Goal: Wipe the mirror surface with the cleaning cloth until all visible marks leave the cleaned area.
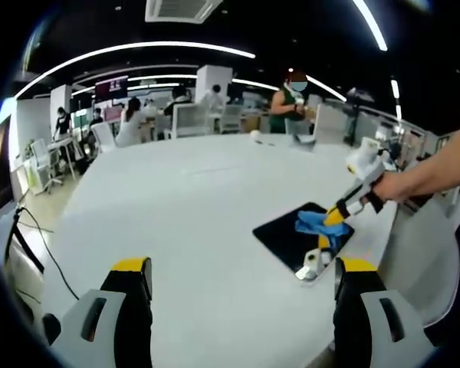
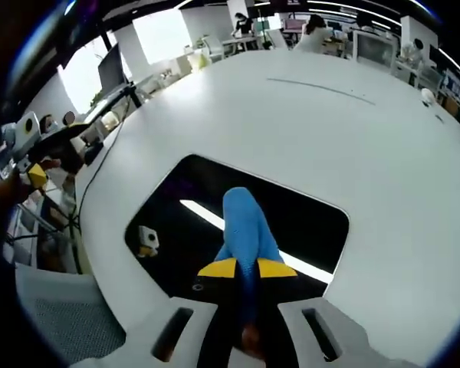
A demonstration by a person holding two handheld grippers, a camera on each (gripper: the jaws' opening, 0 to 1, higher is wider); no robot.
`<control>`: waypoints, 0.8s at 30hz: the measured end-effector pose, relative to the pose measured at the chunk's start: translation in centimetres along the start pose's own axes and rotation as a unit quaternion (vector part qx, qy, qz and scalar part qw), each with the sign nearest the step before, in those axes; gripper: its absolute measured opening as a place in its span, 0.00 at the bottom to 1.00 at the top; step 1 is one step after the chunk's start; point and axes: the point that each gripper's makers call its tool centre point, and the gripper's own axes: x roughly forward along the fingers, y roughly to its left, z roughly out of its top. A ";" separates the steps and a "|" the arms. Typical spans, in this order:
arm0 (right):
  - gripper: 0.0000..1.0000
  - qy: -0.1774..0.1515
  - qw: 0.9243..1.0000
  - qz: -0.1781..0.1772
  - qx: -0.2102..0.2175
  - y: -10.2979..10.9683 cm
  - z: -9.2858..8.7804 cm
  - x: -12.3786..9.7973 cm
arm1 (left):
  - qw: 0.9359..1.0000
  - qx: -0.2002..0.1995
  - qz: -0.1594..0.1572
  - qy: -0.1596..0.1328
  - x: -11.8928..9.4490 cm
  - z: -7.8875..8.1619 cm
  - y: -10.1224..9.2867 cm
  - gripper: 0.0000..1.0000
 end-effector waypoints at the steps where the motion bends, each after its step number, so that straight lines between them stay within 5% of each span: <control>1: 0.02 0.000 1.000 -0.001 -0.003 -0.2 -0.1 -0.1 | 1.000 -0.003 0.000 0.000 0.0 0.0 -0.2 1.00; 24: 0.02 0.009 1.000 -0.028 -0.003 -4.5 -1.7 -2.0 | 1.000 -0.017 -0.011 -0.002 1.0 0.2 -2.1 1.00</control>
